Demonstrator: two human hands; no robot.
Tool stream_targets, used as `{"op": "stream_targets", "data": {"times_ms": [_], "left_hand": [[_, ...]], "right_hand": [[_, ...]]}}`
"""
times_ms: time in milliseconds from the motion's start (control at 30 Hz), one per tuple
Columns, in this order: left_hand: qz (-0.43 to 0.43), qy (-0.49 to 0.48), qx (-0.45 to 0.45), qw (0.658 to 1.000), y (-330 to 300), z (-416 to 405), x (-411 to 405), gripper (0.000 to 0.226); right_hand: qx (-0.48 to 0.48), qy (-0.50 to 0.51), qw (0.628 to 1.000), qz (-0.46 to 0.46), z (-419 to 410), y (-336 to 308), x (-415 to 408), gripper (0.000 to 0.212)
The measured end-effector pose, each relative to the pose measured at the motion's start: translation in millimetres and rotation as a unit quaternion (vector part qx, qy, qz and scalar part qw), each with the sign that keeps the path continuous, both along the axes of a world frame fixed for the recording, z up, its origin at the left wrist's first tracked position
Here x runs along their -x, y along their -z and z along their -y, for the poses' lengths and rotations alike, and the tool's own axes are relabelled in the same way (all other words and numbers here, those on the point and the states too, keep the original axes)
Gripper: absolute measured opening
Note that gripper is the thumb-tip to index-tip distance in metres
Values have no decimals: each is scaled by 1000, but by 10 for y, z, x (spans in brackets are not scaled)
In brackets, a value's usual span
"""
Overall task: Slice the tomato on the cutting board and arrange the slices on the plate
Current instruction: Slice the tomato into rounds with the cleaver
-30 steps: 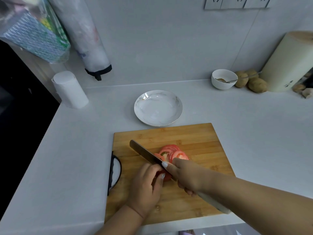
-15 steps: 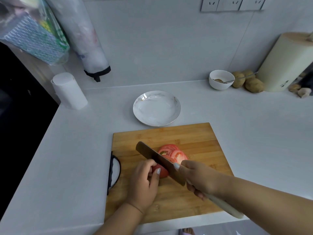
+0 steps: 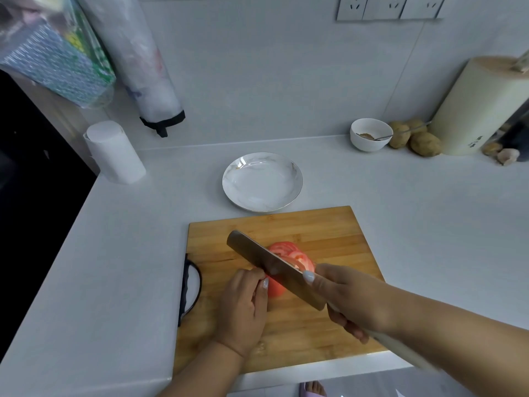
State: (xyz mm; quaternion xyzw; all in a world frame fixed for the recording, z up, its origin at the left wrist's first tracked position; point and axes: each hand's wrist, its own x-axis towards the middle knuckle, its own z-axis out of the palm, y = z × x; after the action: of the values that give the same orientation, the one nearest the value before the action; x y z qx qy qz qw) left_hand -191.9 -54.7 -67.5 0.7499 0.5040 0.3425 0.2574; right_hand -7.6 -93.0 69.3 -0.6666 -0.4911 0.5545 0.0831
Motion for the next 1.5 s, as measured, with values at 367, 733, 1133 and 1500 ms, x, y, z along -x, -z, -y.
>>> {"op": "stream_targets", "data": {"times_ms": [367, 733, 1133, 1500], "left_hand": [[-8, -6, 2, 1000, 6, -4, -7, 21], [-18, -1, 11, 1000, -9, -16, -4, 20], [-10, 5, 4, 1000, 11, -12, 3, 21], [-22, -6, -1, 1000, -16, -6, 13, 13]], "right_hand": [[27, -15, 999, 29, 23, -51, 7, 46], [7, -32, 999, 28, -167, 3, 141, 53], [11, -38, 998, 39, -160, 33, 161, 52], [75, 2, 997, 15, 10, 187, -40, 48]]}}
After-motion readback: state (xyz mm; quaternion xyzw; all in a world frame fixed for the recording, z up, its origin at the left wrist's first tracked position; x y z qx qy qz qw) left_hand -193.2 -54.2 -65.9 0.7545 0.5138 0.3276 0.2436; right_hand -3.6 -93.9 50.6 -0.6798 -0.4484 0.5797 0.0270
